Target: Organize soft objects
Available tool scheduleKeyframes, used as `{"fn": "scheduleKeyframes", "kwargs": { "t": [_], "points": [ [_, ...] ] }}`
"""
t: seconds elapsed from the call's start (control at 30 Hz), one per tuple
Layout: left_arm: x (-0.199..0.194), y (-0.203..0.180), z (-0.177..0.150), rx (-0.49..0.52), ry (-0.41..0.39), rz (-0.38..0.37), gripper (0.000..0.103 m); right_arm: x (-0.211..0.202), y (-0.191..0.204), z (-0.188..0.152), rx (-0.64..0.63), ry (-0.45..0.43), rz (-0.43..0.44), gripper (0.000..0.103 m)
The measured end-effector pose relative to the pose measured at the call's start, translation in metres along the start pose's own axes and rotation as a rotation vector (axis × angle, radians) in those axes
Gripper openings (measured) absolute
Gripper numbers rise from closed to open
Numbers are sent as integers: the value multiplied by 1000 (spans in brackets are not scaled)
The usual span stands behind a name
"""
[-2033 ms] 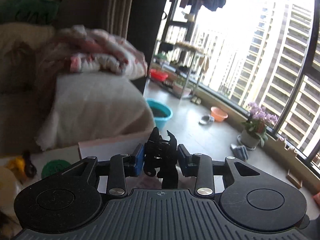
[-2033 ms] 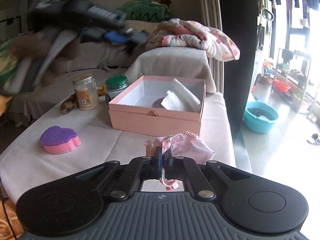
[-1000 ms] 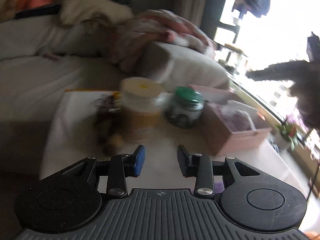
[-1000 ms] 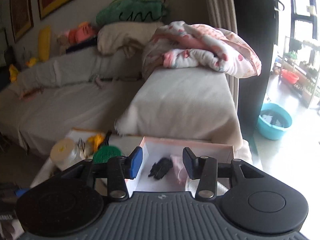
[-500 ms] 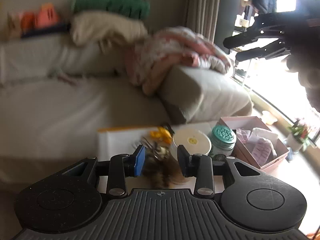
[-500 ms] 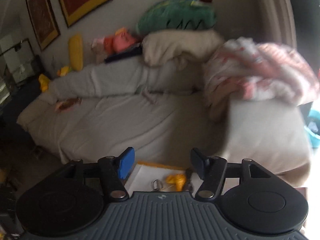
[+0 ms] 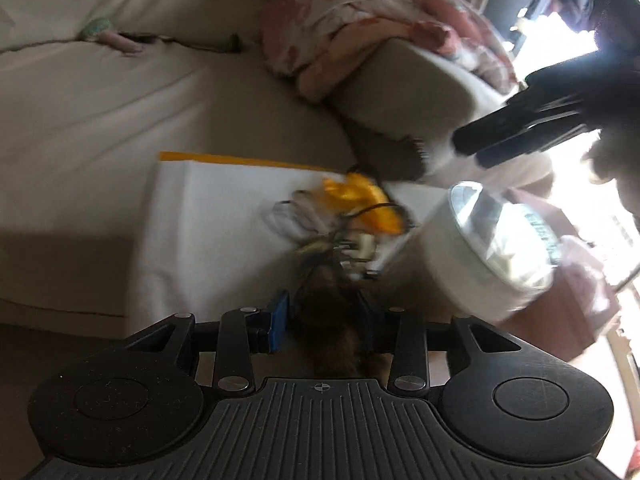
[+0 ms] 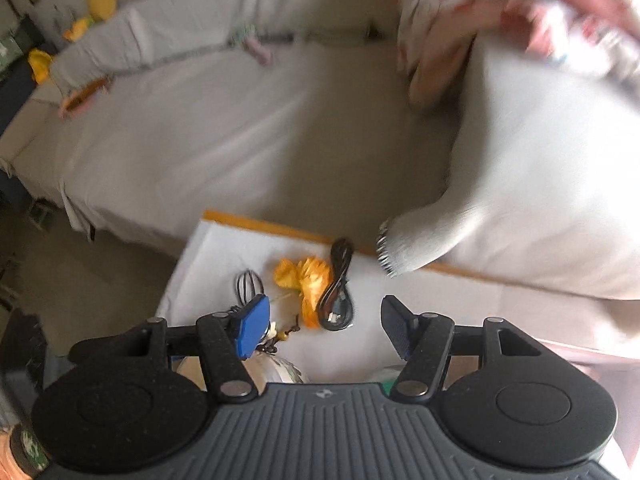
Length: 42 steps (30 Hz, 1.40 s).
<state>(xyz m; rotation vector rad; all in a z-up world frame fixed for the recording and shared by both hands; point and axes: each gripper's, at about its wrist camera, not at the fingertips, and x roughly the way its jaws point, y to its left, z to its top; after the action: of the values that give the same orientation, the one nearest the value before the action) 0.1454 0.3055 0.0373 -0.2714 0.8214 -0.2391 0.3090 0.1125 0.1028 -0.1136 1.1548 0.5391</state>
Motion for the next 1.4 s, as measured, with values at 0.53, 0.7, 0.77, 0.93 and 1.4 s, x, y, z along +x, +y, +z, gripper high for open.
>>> {"fn": "scheduleKeyframes", "kwargs": {
  "t": [0.53, 0.7, 0.77, 0.93, 1.4],
  "points": [
    [-36, 3, 4, 89, -115, -43, 41, 48, 8, 19, -18, 63, 4, 58],
    [-1, -18, 4, 154, -24, 53, 41, 9, 13, -5, -85, -9, 13, 58],
    [11, -17, 3, 143, 13, 71, 45, -12, 18, -19, -148, -68, -3, 58],
    [19, -11, 9, 75, 4, 51, 43, -40, 34, -30, -230, -117, -4, 58],
    [-49, 2, -27, -15, -221, -20, 19, -74, 56, -50, -302, -198, -13, 55]
  ]
}}
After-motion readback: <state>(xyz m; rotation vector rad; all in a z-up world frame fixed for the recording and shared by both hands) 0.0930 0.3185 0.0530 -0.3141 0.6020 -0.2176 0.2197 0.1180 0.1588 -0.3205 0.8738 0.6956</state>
